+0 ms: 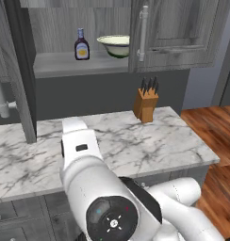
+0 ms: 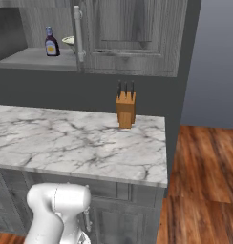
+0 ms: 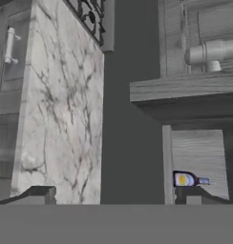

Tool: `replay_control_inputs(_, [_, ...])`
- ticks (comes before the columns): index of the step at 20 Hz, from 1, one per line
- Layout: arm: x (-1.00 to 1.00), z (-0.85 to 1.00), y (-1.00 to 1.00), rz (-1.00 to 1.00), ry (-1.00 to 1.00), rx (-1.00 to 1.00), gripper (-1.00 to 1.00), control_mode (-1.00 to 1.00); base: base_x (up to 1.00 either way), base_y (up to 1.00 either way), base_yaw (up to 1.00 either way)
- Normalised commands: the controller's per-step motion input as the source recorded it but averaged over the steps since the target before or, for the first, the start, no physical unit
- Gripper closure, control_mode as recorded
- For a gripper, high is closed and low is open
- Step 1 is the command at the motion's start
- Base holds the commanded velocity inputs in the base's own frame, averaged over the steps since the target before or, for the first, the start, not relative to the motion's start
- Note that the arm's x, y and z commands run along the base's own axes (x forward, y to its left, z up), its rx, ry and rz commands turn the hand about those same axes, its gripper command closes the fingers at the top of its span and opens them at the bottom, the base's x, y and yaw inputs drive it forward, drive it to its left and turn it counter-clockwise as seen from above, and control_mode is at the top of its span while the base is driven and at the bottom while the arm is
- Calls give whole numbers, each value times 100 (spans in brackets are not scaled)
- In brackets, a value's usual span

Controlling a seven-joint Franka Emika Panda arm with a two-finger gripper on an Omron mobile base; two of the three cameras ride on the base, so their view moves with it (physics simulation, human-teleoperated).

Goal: Pick the mug and place it in the sink. Pick the bowl and place it in the open cabinet and then close the cabinet.

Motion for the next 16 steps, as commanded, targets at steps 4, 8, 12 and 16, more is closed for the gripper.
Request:
replay_control_inputs(4, [-25, 4, 33, -5, -17, -10, -100, -100, 0, 0, 0])
replay_control_inputs(8, [-16, 1, 51, -6, -17, -10, -100, -100, 0, 0, 0])
replay_control_inputs(12, [0, 3, 59, -6, -7, -9, -100, -100, 0, 0, 0])
replay_control_inputs(16, [0, 1, 62, -4, -2, -10, -100, -100, 0, 0, 0])
